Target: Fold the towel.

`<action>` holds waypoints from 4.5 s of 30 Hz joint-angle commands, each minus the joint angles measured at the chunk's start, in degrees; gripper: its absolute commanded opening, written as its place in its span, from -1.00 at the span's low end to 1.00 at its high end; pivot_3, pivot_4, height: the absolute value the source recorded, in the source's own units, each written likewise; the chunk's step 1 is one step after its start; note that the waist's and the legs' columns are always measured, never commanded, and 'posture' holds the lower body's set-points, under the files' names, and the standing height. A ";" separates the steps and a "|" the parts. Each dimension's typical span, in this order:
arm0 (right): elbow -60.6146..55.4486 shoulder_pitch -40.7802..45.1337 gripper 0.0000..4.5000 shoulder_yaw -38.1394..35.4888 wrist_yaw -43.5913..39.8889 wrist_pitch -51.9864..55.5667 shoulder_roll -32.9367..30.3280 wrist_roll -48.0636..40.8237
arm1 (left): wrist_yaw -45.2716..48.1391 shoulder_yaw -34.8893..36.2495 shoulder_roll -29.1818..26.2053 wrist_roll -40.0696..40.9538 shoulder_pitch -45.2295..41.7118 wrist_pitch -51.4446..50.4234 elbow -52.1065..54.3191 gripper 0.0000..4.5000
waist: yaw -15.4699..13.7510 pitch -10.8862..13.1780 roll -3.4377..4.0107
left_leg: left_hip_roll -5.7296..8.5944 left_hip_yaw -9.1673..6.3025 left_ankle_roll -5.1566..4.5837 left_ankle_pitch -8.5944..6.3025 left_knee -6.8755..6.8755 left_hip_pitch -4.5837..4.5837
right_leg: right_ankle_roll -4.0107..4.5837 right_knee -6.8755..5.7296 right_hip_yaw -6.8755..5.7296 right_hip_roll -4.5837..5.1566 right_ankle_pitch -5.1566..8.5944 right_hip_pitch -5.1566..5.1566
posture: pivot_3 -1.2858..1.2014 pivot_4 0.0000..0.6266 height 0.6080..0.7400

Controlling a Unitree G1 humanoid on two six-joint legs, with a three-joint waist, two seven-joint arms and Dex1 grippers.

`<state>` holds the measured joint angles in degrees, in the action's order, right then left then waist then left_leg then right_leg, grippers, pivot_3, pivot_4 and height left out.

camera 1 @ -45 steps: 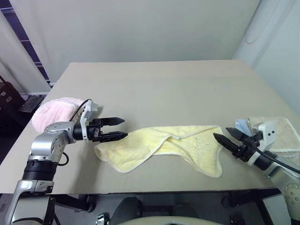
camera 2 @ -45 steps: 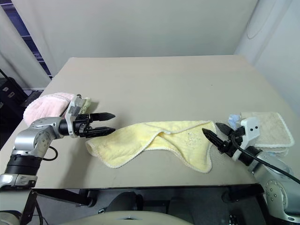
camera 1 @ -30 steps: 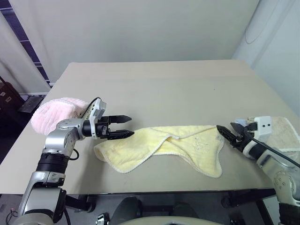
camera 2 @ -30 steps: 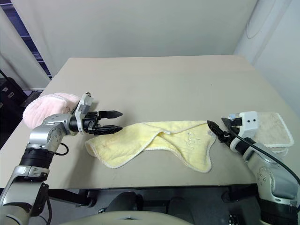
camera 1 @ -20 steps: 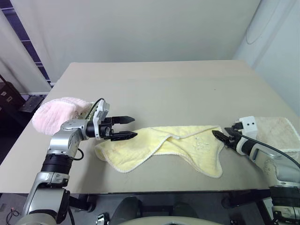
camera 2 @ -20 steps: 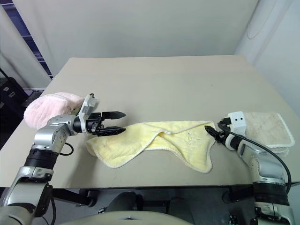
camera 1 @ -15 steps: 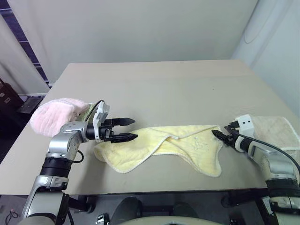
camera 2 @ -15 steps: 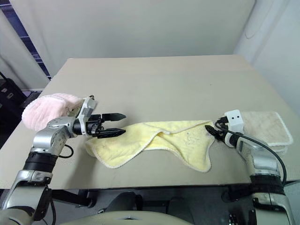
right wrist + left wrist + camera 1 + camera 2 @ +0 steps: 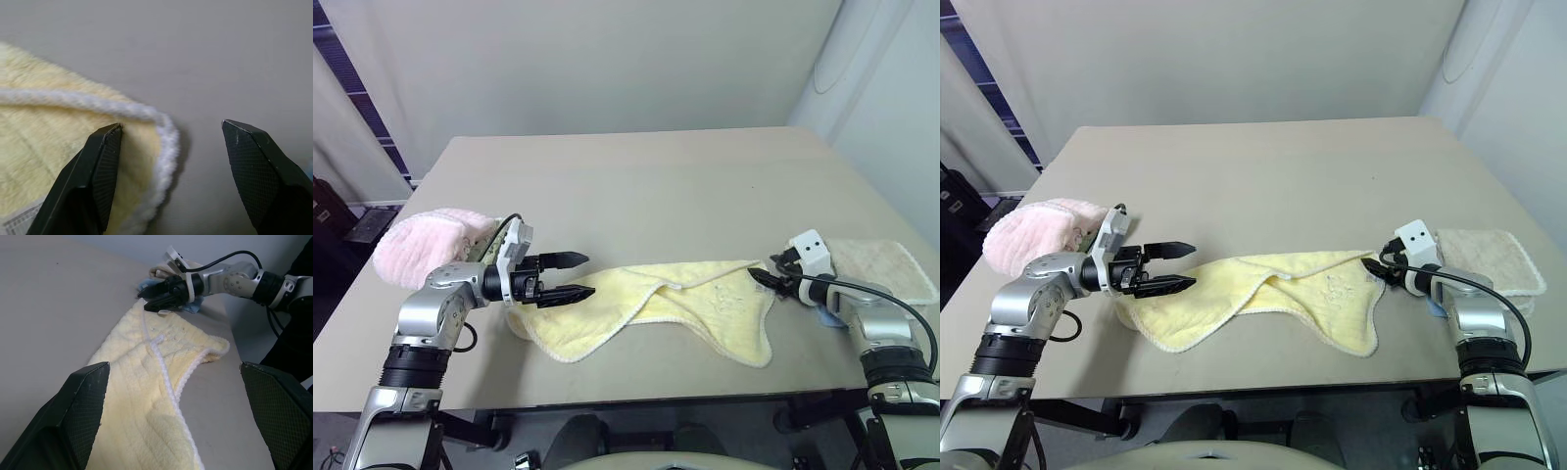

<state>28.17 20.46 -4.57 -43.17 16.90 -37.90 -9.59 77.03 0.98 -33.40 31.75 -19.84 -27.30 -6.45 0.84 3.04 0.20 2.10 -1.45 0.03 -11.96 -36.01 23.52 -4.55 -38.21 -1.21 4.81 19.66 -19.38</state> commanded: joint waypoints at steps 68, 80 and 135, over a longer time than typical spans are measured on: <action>1.78 44.21 -0.99 -1.25 25.66 -1.80 15.30 3.94 | -9.69 -14.76 8.49 -17.49 -5.61 17.75 -6.23 1.00 | 0.12 0.07 0.10 | 0.04 0.35 0.06 0.22 -0.01 0.68 | -0.42 -0.95 0.66 -0.25 -0.27 -1.11 | 0.03 -1.00 0.87; -0.87 42.00 -0.99 -1.65 26.16 1.28 15.49 3.67 | -10.17 -19.00 12.90 -23.58 -9.08 20.65 -15.70 1.00 | 0.26 0.06 0.10 | 0.04 0.36 0.05 0.22 -0.04 0.68 | -0.43 -1.06 0.69 -0.28 -0.27 -1.15 | 0.03 -1.00 0.87; -3.19 33.46 -1.00 -7.33 29.84 2.28 10.77 3.46 | -28.69 13.16 9.76 -10.97 -46.21 25.50 -60.00 -0.99 | -0.09 0.20 -0.28 | 0.18 0.42 -0.13 0.34 -0.17 0.85 | -0.79 -1.11 0.76 -0.27 -0.46 -1.28 | 0.03 -1.00 0.87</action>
<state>24.69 52.42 -10.41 -14.15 21.00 -26.05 -5.91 51.70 12.68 -23.78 21.83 -63.12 -5.79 -64.44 0.74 3.24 -0.08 2.28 -1.02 -0.11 -11.62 -36.17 24.38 -5.36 -39.31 -0.44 4.54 19.19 -20.67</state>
